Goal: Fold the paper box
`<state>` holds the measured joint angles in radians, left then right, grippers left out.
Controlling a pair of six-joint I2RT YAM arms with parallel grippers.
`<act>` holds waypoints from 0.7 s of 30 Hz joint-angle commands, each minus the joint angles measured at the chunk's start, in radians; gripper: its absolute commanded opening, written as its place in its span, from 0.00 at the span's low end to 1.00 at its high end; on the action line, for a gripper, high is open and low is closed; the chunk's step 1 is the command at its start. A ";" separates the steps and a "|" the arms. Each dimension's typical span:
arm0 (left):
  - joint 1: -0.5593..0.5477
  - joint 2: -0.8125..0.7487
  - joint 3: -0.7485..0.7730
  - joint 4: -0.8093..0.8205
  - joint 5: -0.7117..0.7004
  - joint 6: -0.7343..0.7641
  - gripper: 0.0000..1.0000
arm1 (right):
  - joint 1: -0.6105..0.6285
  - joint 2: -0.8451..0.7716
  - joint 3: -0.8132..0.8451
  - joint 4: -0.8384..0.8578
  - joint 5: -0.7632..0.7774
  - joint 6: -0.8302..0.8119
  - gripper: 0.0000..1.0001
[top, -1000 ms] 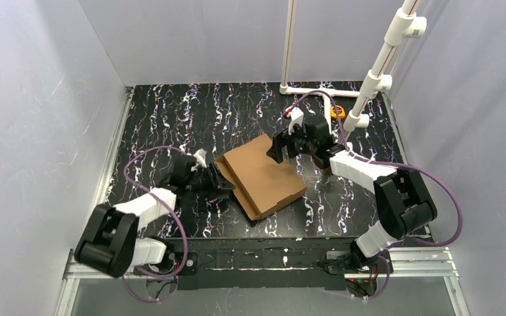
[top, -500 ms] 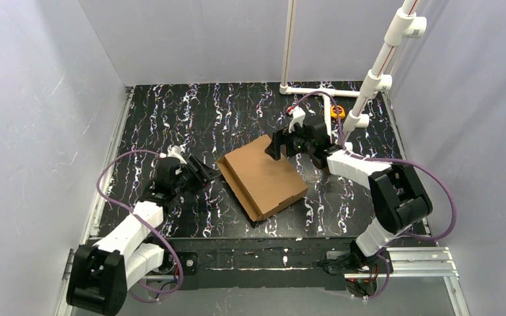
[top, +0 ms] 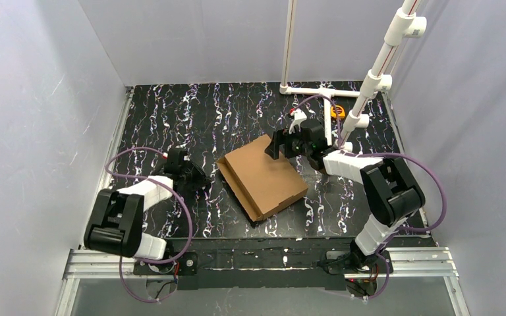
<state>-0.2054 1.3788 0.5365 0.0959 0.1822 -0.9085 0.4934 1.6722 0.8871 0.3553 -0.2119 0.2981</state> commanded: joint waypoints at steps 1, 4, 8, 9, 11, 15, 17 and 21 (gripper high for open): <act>0.004 0.043 0.049 0.017 0.032 0.044 0.12 | 0.008 0.040 0.024 0.040 0.007 0.041 0.95; 0.004 0.073 0.064 0.033 0.048 0.046 0.11 | 0.010 0.057 0.024 0.035 0.008 0.045 0.92; 0.003 0.116 0.093 0.049 0.074 0.042 0.10 | 0.015 0.074 0.029 0.025 -0.016 0.048 0.87; 0.003 0.130 0.106 0.050 0.080 0.044 0.09 | 0.018 0.077 0.030 0.024 -0.020 0.046 0.84; -0.001 0.161 0.138 0.051 0.099 0.056 0.08 | 0.025 0.084 0.034 0.020 -0.029 0.038 0.78; -0.023 0.218 0.221 0.050 0.123 0.080 0.06 | 0.043 0.101 0.044 0.005 -0.044 0.012 0.66; -0.052 0.234 0.272 0.050 0.132 0.114 0.06 | 0.054 0.111 0.053 -0.006 -0.054 -0.002 0.62; -0.138 0.276 0.362 0.048 0.178 0.209 0.05 | 0.066 0.122 0.064 -0.020 -0.080 -0.017 0.57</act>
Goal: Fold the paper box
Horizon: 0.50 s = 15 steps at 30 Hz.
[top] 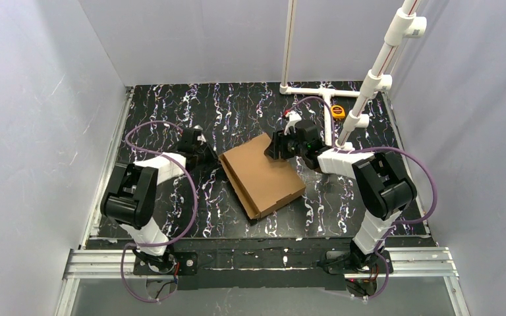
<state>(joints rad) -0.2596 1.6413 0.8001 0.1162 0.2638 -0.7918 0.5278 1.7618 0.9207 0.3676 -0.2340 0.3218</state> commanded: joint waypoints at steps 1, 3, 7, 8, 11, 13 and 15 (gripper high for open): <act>-0.095 0.021 0.107 0.028 0.100 0.101 0.05 | 0.033 0.033 0.031 -0.035 -0.062 -0.043 0.56; -0.104 -0.004 0.065 0.016 0.035 0.106 0.05 | 0.034 0.029 0.036 -0.051 -0.035 -0.055 0.56; -0.097 -0.088 0.035 -0.148 -0.135 0.107 0.06 | 0.034 0.033 0.041 -0.072 0.026 -0.064 0.58; -0.093 -0.111 0.021 -0.176 -0.168 0.098 0.07 | 0.034 0.036 0.043 -0.078 0.038 -0.066 0.58; -0.068 -0.175 -0.043 -0.214 -0.236 0.070 0.06 | 0.033 0.044 0.048 -0.088 0.051 -0.069 0.58; -0.045 -0.200 -0.073 -0.253 -0.284 0.058 0.04 | 0.033 0.044 0.048 -0.091 0.053 -0.072 0.58; -0.018 -0.209 -0.086 -0.298 -0.320 0.034 0.01 | 0.033 0.044 0.048 -0.093 0.054 -0.072 0.58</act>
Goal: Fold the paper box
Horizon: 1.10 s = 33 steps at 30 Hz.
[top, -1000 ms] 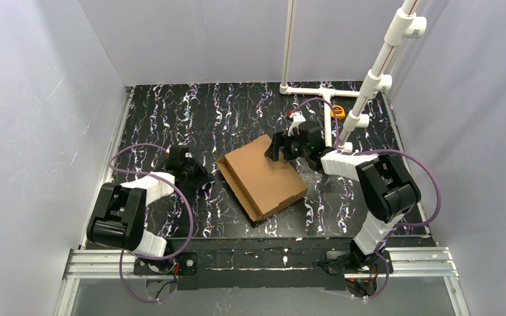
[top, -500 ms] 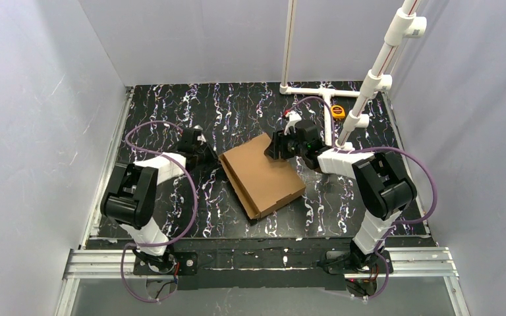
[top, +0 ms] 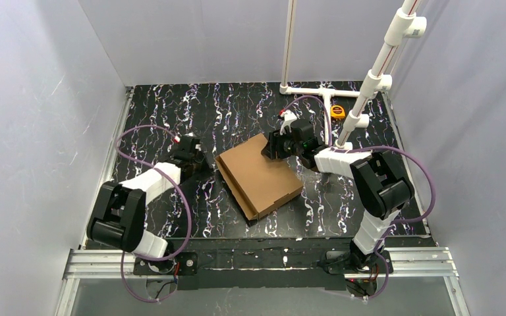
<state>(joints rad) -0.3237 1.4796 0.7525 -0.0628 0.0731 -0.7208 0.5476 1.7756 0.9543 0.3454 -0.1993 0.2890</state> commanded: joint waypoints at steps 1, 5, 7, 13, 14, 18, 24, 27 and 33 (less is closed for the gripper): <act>0.059 -0.043 -0.040 -0.132 -0.130 -0.040 0.01 | 0.014 0.031 0.015 -0.072 0.019 -0.040 0.58; 0.085 -0.003 -0.035 -0.137 -0.077 -0.043 0.00 | 0.013 0.036 0.018 -0.077 0.019 -0.042 0.59; 0.089 0.018 -0.028 -0.115 -0.037 -0.043 0.00 | 0.014 0.038 0.021 -0.081 0.017 -0.043 0.59; 0.092 0.181 0.174 0.005 0.148 0.019 0.00 | 0.016 0.044 0.028 -0.091 -0.014 -0.052 0.58; 0.089 0.213 0.228 0.007 0.200 0.030 0.00 | 0.017 0.044 0.029 -0.092 -0.016 -0.056 0.58; 0.007 0.291 0.434 -0.079 0.254 0.082 0.00 | 0.018 0.040 0.032 -0.099 -0.021 -0.063 0.57; -0.057 0.287 0.462 -0.256 0.055 0.112 0.00 | 0.018 0.043 0.035 -0.105 -0.011 -0.066 0.57; -0.054 0.245 0.443 -0.344 -0.131 0.117 0.00 | 0.018 0.050 0.038 -0.111 0.008 -0.067 0.58; 0.016 0.149 0.322 -0.359 -0.163 0.079 0.00 | 0.018 0.060 0.042 -0.125 0.056 -0.074 0.59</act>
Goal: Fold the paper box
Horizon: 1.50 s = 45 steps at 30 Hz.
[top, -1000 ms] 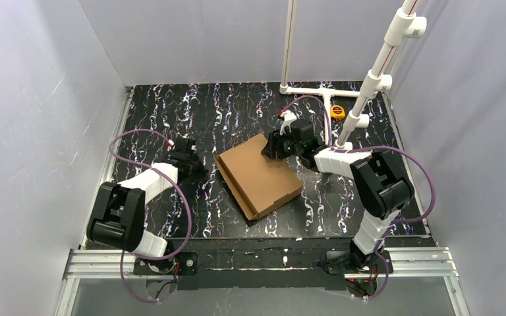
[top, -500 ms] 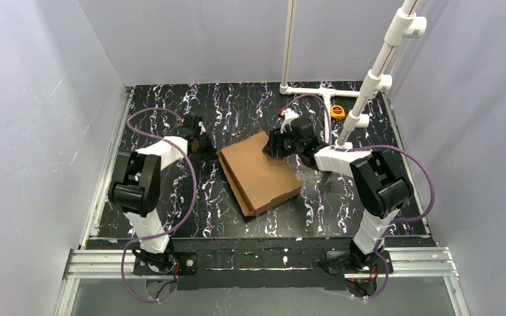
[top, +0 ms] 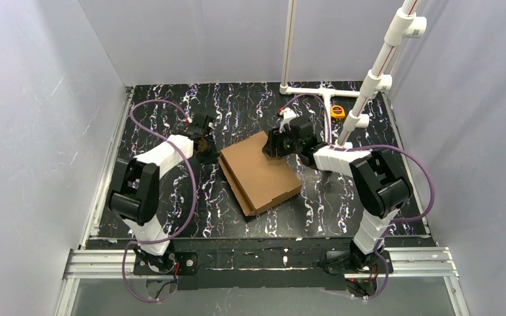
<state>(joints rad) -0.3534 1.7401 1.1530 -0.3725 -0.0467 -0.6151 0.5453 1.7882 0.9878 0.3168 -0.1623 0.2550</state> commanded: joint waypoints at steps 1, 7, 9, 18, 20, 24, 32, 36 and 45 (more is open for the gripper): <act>0.056 -0.131 -0.113 -0.032 -0.023 -0.039 0.00 | 0.019 0.048 0.009 -0.097 0.020 -0.039 0.59; 0.078 -0.249 -0.367 0.144 0.145 -0.141 0.00 | 0.019 0.057 0.014 -0.103 0.013 -0.039 0.59; 0.079 -0.272 -0.433 0.226 0.209 -0.186 0.00 | 0.020 0.059 0.014 -0.105 0.012 -0.039 0.59; -0.107 -0.221 -0.308 0.243 0.217 -0.331 0.00 | 0.028 0.060 0.017 -0.107 0.005 -0.039 0.59; -0.169 -0.145 -0.176 0.089 0.125 -0.339 0.00 | 0.028 0.059 0.016 -0.108 0.004 -0.040 0.59; -0.218 -0.017 0.015 -0.112 0.133 -0.353 0.00 | 0.028 0.056 0.015 -0.109 0.006 -0.042 0.60; -0.216 -0.209 -0.181 -0.075 0.061 -0.331 0.00 | 0.028 0.056 0.017 -0.114 0.020 -0.045 0.60; -0.216 -0.388 -0.401 0.079 0.153 -0.314 0.00 | 0.028 0.063 0.020 -0.118 0.022 -0.046 0.61; -0.273 -0.635 -0.804 0.444 0.233 -0.500 0.00 | 0.028 0.071 0.020 -0.119 0.020 -0.045 0.61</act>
<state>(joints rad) -0.5888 1.1622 0.3820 -0.0532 0.1890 -1.0351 0.5591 1.8065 1.0122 0.3172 -0.1371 0.2295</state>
